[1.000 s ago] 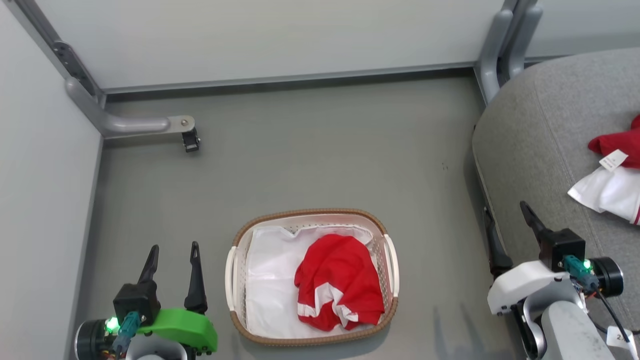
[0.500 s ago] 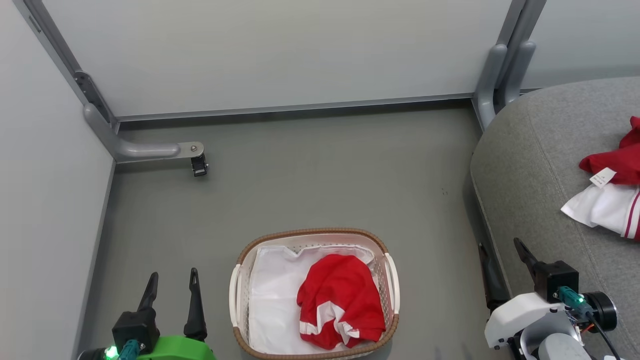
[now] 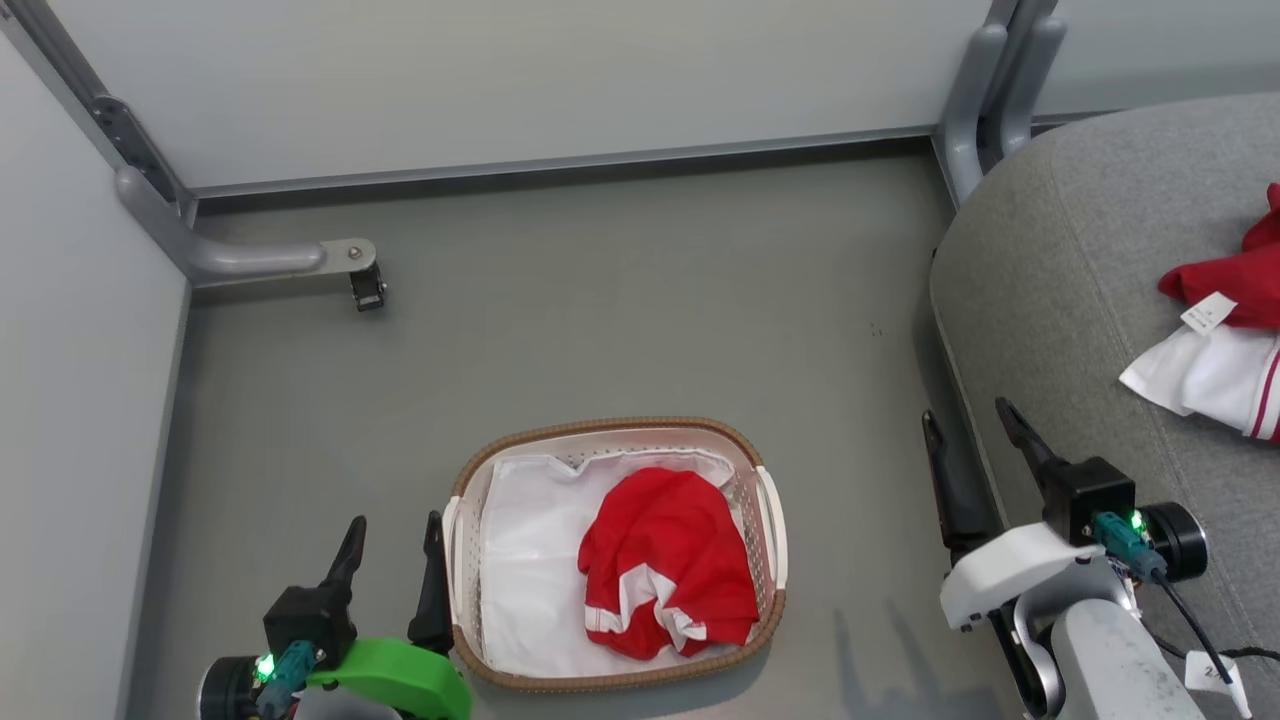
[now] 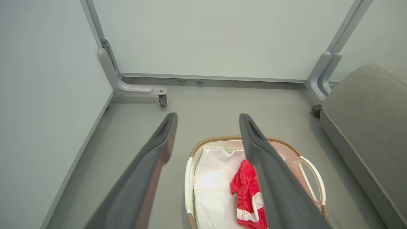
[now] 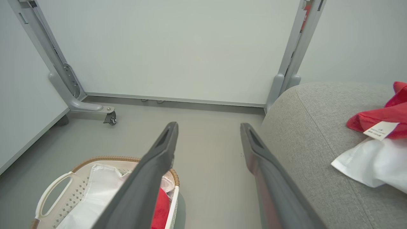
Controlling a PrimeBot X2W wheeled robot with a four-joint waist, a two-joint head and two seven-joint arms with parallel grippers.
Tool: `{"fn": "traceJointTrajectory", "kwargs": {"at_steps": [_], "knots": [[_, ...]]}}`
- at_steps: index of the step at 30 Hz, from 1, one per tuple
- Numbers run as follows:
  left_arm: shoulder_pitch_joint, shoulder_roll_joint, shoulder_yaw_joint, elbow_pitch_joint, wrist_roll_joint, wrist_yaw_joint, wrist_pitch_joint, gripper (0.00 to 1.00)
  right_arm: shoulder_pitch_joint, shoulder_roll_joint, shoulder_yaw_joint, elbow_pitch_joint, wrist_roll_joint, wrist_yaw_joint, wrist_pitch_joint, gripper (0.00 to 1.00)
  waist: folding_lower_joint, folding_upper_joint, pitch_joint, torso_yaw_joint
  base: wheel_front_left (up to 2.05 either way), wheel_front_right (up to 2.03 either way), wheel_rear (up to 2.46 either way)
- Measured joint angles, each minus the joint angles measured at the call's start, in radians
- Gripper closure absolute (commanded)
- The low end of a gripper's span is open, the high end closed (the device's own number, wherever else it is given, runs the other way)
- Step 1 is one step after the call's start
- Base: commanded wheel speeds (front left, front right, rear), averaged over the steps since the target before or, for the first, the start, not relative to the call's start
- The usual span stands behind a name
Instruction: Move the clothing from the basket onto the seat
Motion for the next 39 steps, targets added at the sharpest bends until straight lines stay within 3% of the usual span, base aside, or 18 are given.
{"fn": "traceJointTrajectory", "kwargs": {"at_steps": [21, 31, 39], "knots": [[-0.446, -0.003, -0.189, 0.404, -0.033, -0.059, 0.0, 0.0, -0.251, -0.001, 0.079, -0.202, 0.075, 0.0, 0.0, 0.0, 0.0, 0.0, 0.393, -0.123, 0.0, 0.0, 0.0], [-0.647, -0.003, -0.252, 0.617, -0.05, -0.085, 0.0, 0.0, -0.306, -0.002, 0.102, -0.241, 0.096, 0.0, 0.0, 0.0, 0.0001, 0.0001, 0.574, -0.184, 0.0, 0.0, 0.0], [-0.718, -0.003, -0.327, 0.723, -0.128, -0.089, 0.002, 0.0, -0.329, -0.001, 0.124, -0.257, 0.117, 0.0, 0.0, 0.0, 0.0001, 0.0, 0.674, -0.233, 0.0, 0.0, 0.0]]}}
